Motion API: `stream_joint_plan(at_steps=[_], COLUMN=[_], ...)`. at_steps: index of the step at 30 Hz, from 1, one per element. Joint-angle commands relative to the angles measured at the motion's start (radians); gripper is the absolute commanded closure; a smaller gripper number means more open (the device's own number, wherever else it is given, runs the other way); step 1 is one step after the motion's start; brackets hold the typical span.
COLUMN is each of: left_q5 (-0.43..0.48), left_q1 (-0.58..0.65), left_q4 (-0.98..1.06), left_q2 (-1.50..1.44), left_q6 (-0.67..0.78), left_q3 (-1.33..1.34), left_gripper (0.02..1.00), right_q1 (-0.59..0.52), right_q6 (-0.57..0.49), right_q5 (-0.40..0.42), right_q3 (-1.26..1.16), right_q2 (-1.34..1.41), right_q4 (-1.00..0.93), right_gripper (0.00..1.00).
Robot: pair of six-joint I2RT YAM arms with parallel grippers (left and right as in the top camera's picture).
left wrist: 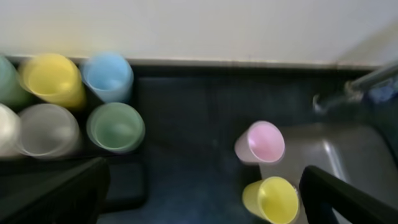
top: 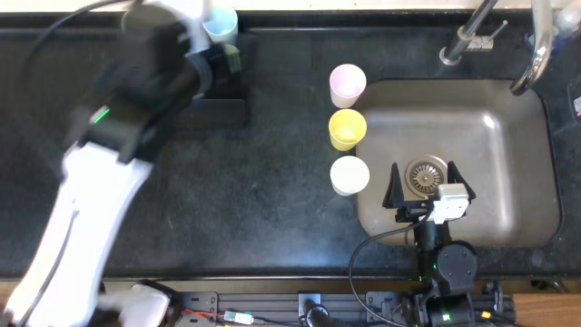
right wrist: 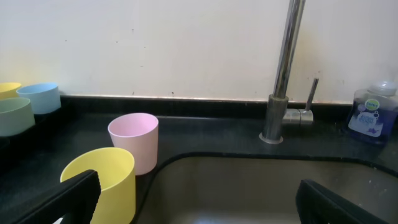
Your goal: Store Cups
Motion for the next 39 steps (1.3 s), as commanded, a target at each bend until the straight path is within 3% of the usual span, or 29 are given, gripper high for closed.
stream_joint_plan(at_steps=[1,4,9,21,23,25,27,28,29,33,39], left_q5=[-0.130,-0.149,-0.132,-0.144,-0.154,-0.152,-0.152,-0.153,-0.152,-0.154,-0.250], left_q1=[-0.150,-0.218,-0.259,-0.260,-0.260,-0.260,-0.260,-0.260,-0.260,-0.258,-0.227], left_q4=[-0.198,-0.391,-0.517,-0.482,-0.475,-0.458,-0.459,-0.458,-0.459,-0.495,-0.540], left_q2=[0.308,0.555,0.853,1.048,1.066,1.087,1.093,1.093,1.091,1.089,0.900], left_q6=[-0.220,-0.270,-0.289,-0.345,-0.348,-0.347,-0.345,-0.342,-0.328,-0.312,-0.249], left_q3=[0.316,0.594,0.894,0.978,0.978,0.978,0.978,0.978,0.986,1.027,1.042], left_gripper=[0.018,0.018,0.020,0.042,0.145,0.336,0.667,0.741,0.980,0.985,0.985], right_q1=[-0.006,-0.006,-0.006,-0.006,-0.006,-0.006,-0.006,-0.006,-0.006,-0.006,-0.006], right_q6=[-0.003,-0.003,-0.003,-0.003,-0.003,-0.003,-0.003,-0.003,-0.003,-0.003,-0.003], right_q5=[0.007,0.007,0.007,0.007,0.007,0.007,0.007,0.007,0.007,0.007,0.007], right_q3=[-0.013,-0.013,-0.013,-0.013,-0.013,-0.013,-0.013,-0.013,-0.013,-0.013,-0.013], right_q2=[-0.008,-0.008,-0.008,-0.008,-0.008,-0.008,-0.008,-0.008,-0.008,-0.008,-0.008], right_q4=[0.005,0.005,0.005,0.005,0.005,0.005,0.005,0.005,0.005,0.005,0.006], right_gripper=[0.003,0.003,0.003,0.003,0.003,0.003,0.003,0.003,0.005,0.005,0.003])
